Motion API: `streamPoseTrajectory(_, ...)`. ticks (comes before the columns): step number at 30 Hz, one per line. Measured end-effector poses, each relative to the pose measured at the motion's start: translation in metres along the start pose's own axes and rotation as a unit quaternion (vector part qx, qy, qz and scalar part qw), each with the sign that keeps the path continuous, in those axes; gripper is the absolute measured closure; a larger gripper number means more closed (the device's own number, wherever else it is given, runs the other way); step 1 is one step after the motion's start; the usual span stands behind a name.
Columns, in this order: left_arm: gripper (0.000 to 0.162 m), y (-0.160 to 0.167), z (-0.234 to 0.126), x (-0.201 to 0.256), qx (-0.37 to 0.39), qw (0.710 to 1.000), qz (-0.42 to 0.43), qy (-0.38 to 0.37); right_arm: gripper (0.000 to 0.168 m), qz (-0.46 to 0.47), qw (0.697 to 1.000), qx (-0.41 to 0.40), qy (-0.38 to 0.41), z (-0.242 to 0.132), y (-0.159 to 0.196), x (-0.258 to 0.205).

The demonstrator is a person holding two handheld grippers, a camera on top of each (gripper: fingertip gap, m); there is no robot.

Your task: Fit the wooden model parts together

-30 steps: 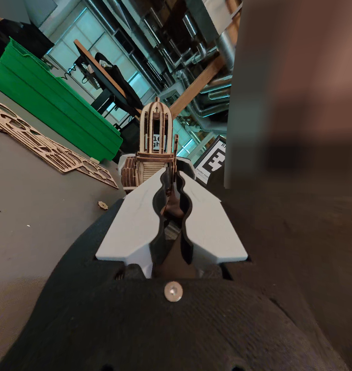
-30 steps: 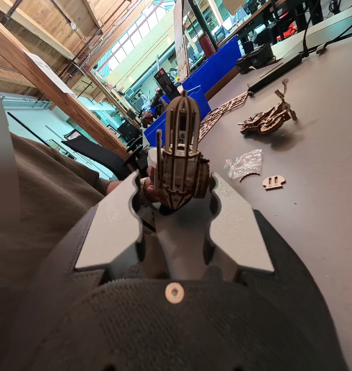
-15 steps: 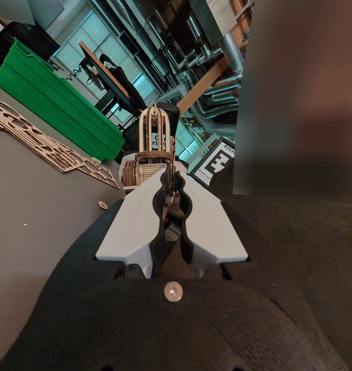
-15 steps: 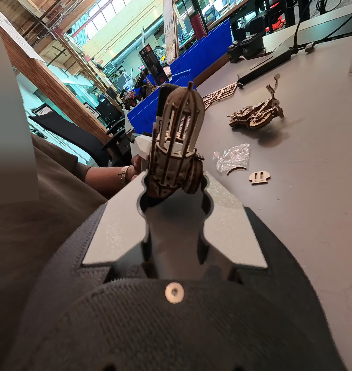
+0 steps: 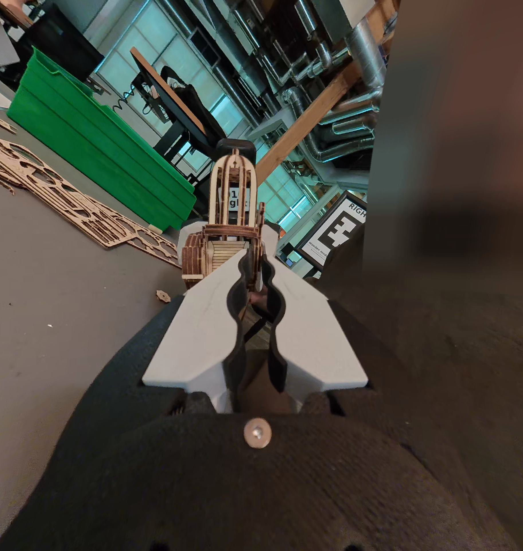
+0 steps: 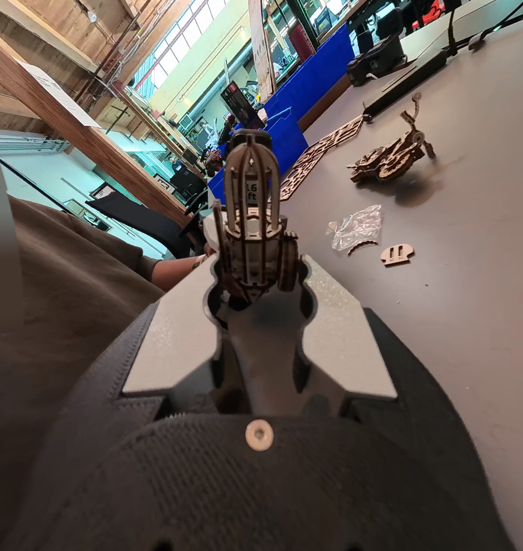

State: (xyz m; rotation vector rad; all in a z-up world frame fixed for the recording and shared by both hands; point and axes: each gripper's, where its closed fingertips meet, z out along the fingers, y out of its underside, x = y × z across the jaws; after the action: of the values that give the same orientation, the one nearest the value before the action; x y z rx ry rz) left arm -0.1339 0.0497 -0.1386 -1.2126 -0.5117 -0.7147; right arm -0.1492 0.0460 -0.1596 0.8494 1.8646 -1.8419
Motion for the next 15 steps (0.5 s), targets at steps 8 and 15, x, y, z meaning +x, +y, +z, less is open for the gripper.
streamPoseTrajectory(8, 0.157, 0.0032, 0.0014, -0.0035, -0.003, 1.000, -0.011, -0.015, 0.119, -0.024, 1.000, -0.012, 0.008, -0.0024, 0.0017, 0.0033)
streamPoseTrajectory(15, 0.156, 0.0052, 0.0037, -0.0028, -0.012, 0.999, -0.029, -0.014, 0.119, -0.050, 0.998, -0.029, 0.012, -0.0048, 0.0032, 0.0026)
